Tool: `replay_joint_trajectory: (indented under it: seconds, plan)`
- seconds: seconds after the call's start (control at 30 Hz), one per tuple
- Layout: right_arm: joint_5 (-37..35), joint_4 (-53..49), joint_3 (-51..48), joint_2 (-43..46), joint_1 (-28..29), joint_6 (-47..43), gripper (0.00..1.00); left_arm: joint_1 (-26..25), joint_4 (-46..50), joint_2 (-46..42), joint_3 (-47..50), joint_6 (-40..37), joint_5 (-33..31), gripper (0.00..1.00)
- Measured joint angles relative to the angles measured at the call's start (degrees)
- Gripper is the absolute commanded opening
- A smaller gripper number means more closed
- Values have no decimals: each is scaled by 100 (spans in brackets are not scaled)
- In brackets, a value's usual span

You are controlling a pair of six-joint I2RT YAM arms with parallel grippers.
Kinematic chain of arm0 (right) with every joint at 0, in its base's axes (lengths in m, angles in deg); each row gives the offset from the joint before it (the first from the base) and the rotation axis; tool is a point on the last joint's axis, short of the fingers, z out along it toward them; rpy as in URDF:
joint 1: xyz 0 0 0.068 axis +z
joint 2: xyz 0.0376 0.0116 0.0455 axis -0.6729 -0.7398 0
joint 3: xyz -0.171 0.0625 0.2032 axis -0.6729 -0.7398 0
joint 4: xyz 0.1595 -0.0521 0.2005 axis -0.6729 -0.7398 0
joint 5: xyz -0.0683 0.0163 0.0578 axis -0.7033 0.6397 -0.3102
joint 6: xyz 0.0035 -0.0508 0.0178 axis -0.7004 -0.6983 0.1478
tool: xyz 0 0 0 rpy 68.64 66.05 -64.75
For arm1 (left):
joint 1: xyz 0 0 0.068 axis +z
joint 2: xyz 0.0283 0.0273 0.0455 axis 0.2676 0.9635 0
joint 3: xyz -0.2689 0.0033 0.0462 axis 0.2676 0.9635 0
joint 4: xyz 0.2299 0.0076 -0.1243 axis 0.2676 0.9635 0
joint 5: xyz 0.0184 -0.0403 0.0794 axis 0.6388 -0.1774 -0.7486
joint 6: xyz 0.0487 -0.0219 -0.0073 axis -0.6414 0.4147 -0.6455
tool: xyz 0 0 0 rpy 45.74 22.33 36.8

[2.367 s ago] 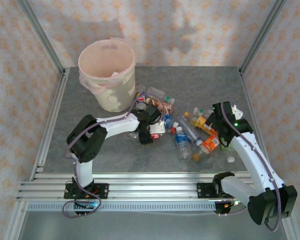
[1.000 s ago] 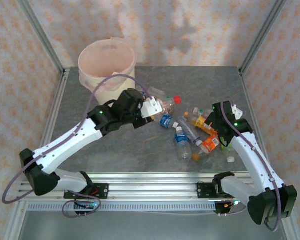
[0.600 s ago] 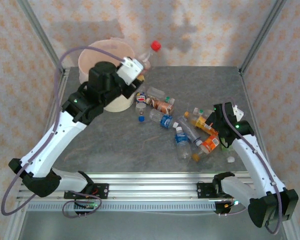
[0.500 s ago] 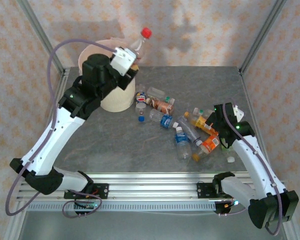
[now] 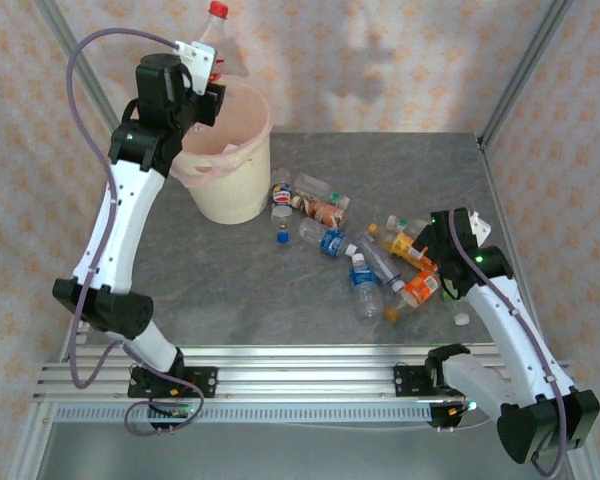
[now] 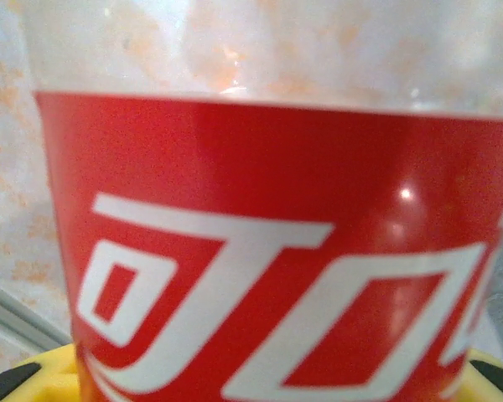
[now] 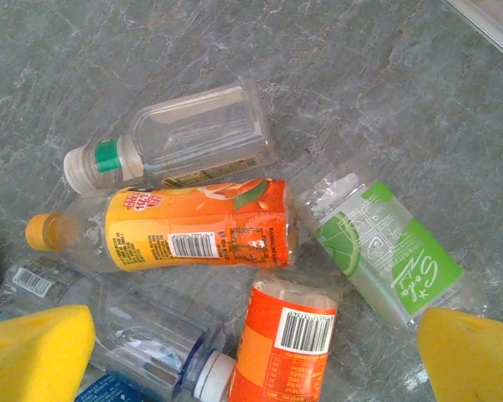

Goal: Put the plastic bottles in the bin

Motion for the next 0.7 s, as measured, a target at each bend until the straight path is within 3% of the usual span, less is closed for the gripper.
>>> replay_joint_trajectory:
  seconds: [0.37, 0.7]
  plan:
    - [-70, -125, 26, 26, 0, 0, 99, 516, 448, 1029, -448, -13, 455, 50]
    - [-87, -125, 118, 13, 0, 0, 99, 551, 844, 1436, -455, -750, 420, 54]
